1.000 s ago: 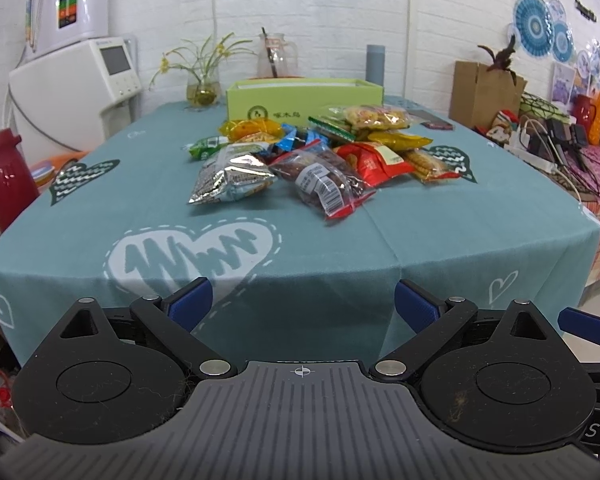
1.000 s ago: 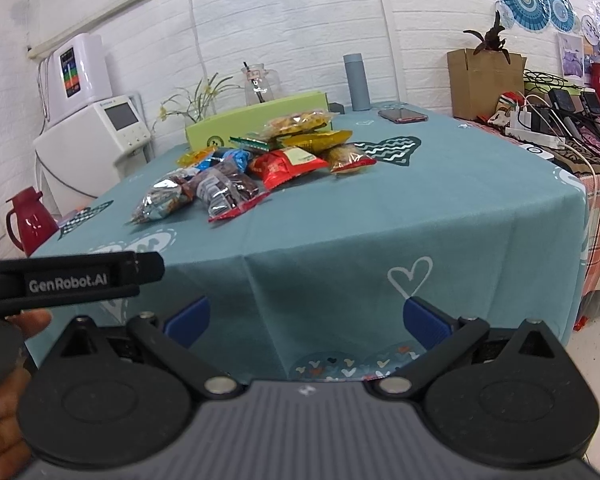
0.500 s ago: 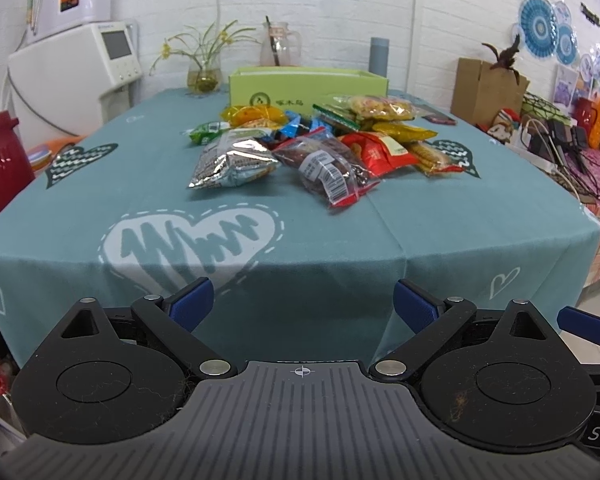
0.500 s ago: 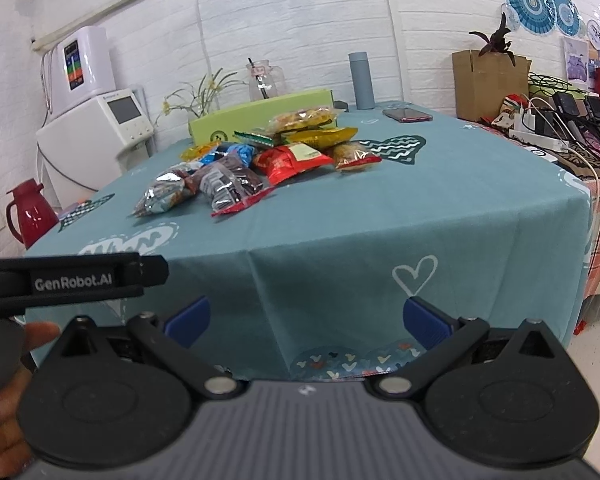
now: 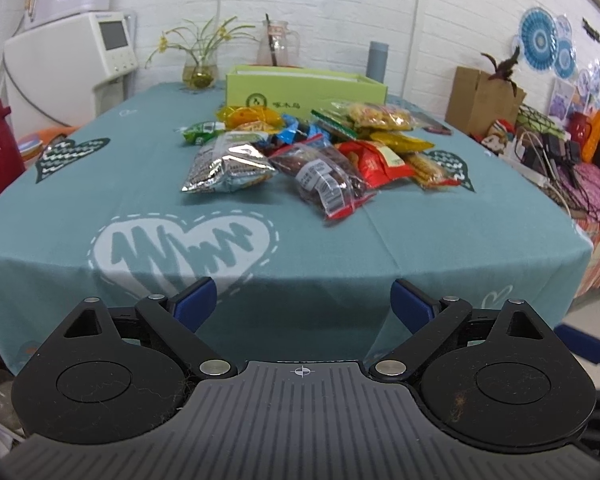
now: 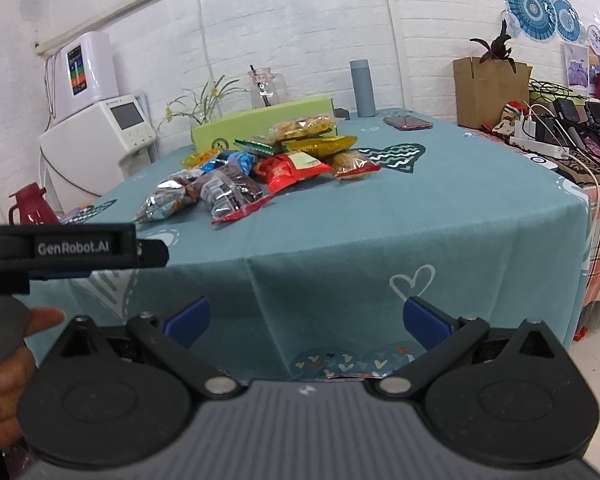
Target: Organize snacks
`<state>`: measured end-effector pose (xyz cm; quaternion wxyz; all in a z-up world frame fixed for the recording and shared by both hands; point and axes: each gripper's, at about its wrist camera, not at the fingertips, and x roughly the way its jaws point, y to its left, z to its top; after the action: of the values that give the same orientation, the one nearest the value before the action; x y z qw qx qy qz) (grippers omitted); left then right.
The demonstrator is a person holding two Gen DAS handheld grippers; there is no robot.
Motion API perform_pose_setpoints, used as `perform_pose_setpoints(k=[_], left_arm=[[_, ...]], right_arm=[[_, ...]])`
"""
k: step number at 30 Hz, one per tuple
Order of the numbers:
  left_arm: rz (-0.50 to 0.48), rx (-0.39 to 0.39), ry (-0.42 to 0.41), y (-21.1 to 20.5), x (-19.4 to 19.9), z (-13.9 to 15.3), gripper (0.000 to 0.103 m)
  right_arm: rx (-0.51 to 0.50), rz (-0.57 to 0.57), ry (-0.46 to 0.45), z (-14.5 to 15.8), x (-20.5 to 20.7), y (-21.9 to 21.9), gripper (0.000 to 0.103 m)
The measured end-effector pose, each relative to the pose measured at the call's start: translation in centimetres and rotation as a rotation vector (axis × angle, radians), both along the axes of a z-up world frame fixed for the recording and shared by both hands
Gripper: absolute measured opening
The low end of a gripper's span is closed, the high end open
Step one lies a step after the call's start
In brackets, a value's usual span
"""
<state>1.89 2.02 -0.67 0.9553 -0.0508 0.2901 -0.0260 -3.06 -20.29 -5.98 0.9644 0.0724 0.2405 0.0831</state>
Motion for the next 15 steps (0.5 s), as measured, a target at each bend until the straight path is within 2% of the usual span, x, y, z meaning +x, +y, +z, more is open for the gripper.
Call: perform_pose_setpoints(k=[3, 6, 8, 11, 13, 15], left_arm=[[-0.005, -0.005, 0.027, 0.1, 1.3, -0.3, 0.085], [-0.016, -0.007, 0.047, 0.4, 2.3, -0.9, 0.084], [-0.022, -0.044, 0.063, 1.1, 2.7, -1.1, 0.082], [-0.005, -0.105, 0.084, 2.6, 3.3, -1.0, 0.082], [0.029, -0.101, 0.078, 3.1, 3.7, -0.9, 0.081], [0.055, -0.093, 0.088, 3.2, 4.4, -0.8, 0.08]], right_arm=[[-0.016, -0.014, -0.01, 0.1, 0.0, -0.5, 0.103], [0.014, -0.032, -0.018, -0.1, 1.0, -1.2, 0.103], [0.016, 0.006, -0.004, 0.1, 2.7, -1.0, 0.103], [-0.044, 0.056, -0.057, 1.2, 6.4, 0.0, 0.103], [-0.09, 0.049, -0.079, 1.7, 9.4, 0.4, 0.103], [-0.127, 0.034, -0.049, 1.9, 12.4, 0.6, 0.103]])
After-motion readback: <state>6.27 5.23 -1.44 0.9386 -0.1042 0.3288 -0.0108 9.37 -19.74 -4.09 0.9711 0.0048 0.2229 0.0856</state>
